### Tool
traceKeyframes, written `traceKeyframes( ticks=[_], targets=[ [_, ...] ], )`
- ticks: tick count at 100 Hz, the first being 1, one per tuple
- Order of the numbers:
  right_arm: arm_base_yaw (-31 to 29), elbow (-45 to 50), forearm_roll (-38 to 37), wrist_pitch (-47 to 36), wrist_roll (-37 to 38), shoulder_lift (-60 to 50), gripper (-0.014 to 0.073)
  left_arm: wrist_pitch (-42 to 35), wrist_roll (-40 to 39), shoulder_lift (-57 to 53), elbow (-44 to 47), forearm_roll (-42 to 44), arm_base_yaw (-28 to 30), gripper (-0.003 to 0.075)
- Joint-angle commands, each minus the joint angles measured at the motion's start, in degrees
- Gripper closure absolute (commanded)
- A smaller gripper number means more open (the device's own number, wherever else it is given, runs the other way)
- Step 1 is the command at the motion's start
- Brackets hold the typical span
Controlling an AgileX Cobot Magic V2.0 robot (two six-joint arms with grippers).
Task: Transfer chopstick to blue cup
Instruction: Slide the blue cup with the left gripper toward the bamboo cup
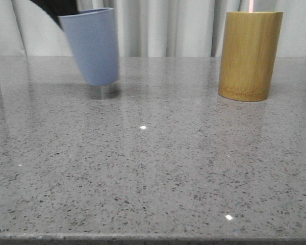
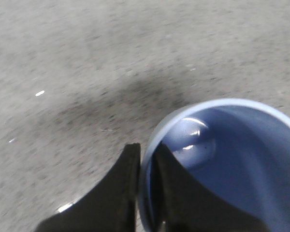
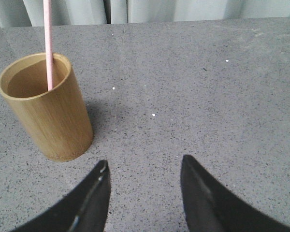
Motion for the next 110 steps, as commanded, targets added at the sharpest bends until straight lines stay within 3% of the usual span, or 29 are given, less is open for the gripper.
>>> traceKeyframes(
  ticks=[1, 50, 60, 82, 110],
  targets=[
    [0.0, -2.1, -0.1, -4.4, -0.3, 0.2, 0.0230, -0.8, -0.2, -0.5, -5.0, -1.0, -2.1, 0.0739],
    [0.0, -2.1, -0.1, -5.0, -0.3, 0.4, 0.0230, -0.5, -0.1, 3.7, -8.9, -2.7, -4.8, 0.0734],
    [0.0, -2.1, -0.1, -5.1, -0.3, 0.6, 0.0230, 0.3, -0.1, 3.7, -8.9, -2.7, -4.8, 0.0668],
    [0.0, -2.1, -0.1, -5.1, -0.3, 0.6, 0.0230, -0.2, 0.3, 3.7, -9.0, -2.7, -4.8, 0.0422],
    [0.0, -2.1, -0.1, -5.1, -0.3, 0.6, 0.0230, 0.8, 0.3, 3.7, -12.6, -2.7, -4.8, 0.0393]
  ],
)
